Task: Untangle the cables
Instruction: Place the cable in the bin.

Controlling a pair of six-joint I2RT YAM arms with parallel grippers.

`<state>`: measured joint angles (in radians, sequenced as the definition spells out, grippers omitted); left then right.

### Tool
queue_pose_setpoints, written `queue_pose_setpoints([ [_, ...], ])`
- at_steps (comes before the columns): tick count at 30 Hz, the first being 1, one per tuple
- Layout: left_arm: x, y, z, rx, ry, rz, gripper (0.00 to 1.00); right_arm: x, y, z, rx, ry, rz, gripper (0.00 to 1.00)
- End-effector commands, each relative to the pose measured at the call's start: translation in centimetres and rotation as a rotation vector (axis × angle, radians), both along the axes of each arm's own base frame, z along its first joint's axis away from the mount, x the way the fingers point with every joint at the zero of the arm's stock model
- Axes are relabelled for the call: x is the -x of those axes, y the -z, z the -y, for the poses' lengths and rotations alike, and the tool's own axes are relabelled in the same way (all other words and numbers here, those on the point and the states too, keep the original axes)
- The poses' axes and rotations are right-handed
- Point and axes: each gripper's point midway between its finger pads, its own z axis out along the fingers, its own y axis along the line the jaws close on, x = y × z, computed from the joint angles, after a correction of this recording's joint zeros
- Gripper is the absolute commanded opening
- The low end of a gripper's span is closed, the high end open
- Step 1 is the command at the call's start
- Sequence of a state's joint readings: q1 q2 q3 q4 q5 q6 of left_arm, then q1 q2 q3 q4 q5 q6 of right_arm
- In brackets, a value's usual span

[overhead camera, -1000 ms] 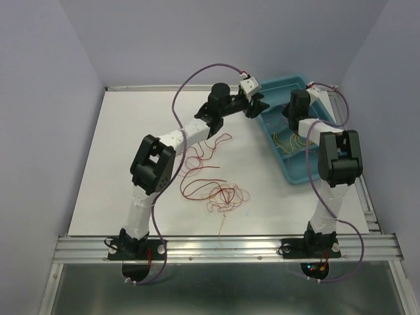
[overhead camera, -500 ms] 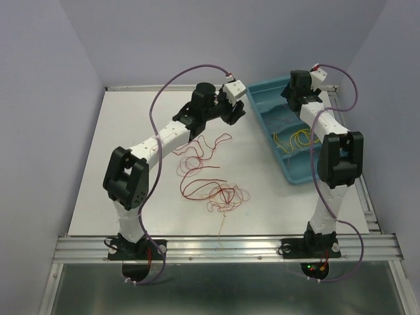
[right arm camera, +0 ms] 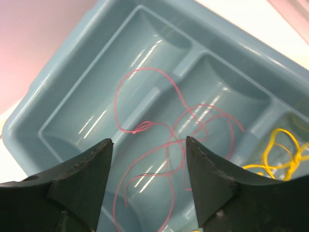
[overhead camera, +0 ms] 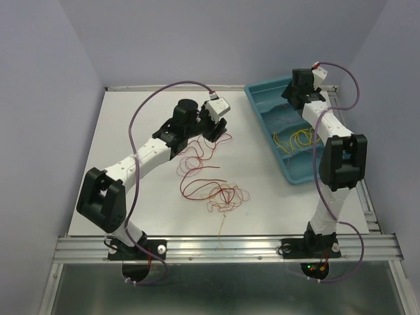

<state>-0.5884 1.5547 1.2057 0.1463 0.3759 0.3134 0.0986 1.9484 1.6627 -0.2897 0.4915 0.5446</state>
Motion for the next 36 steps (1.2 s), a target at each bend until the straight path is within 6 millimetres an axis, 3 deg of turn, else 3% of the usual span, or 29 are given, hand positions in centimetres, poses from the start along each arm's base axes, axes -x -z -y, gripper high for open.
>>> queue_pose_setpoints([
  [1,-0.2,-2.4,-1.3,0.046,-0.035,0.082,0.62,-2.3,-1.8,-1.1,-0.012,-0.110,0.031,0.64],
  [2,-0.1,-1.9,-1.4,0.045,-0.036,0.076,0.61,-2.8,-0.7,-1.5,-0.032,-0.151,0.014,0.61],
  [4,0.2,-1.6,-1.5,0.050,-0.025,0.071,0.61,-3.8,-0.9,-2.1,-0.002,-0.214,0.013,0.56],
  [5,0.4,-1.2,-1.5,0.045,-0.018,0.065,0.62,-4.2,0.3,-2.9,-0.008,-0.266,-0.010,0.56],
  [19,0.3,0.3,-1.3,0.029,-0.001,0.048,0.61,-5.6,3.5,-3.3,0.034,-0.336,-0.070,0.61],
  [25,0.3,0.4,-1.4,0.031,0.000,0.043,0.61,-5.9,4.3,-3.1,0.041,-0.323,-0.080,0.43],
  [33,0.3,0.5,-1.5,0.031,0.001,0.040,0.61,-6.7,5.4,-2.9,0.070,-0.336,-0.097,0.40],
  [36,0.1,0.7,-1.5,0.030,0.001,0.037,0.61,-6.7,5.7,-2.8,0.072,-0.333,-0.103,0.33],
])
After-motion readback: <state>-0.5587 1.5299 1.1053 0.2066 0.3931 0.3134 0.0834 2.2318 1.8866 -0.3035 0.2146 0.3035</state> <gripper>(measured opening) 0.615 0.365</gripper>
